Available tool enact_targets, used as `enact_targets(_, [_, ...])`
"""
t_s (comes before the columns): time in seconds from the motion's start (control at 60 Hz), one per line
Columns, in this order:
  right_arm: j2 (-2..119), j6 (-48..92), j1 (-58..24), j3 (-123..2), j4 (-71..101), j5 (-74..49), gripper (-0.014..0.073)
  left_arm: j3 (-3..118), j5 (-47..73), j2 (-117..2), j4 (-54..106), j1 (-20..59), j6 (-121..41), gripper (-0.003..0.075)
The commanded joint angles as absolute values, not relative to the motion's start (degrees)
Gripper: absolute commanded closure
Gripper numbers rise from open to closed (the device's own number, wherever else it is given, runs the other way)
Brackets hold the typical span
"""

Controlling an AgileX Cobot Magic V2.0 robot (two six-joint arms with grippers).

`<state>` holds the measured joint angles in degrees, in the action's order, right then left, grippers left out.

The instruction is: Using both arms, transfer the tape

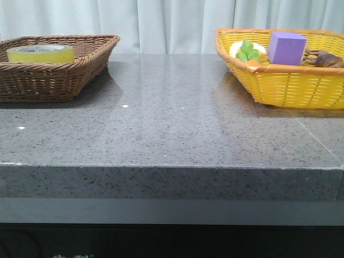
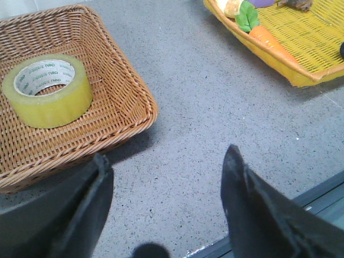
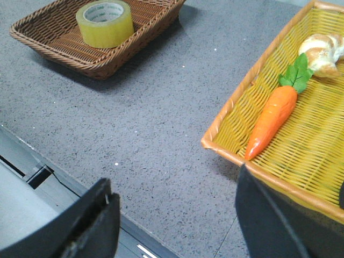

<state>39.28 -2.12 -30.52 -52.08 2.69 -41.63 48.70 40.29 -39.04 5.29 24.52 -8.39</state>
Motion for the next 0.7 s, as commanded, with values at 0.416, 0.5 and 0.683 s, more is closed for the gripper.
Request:
enact_targets(0.416, [39.1, -2.1, -30.2, -53.4, 1.7, -37.6, 0.0659, 49.6, 34.8, -38.9, 6.1, 24.9, -7.9, 0.0741])
enact_targets(0.5, [39.1, -2.1, -30.2, -53.4, 1.7, -37.7, 0.0660, 49.6, 34.8, -38.9, 6.1, 24.9, -7.9, 0.0741])
enact_targets(0.683, [39.1, -2.1, -30.2, -53.4, 1.8, -37.8, 0.0660, 49.6, 34.7, -38.9, 6.2, 24.9, -7.9, 0.0741])
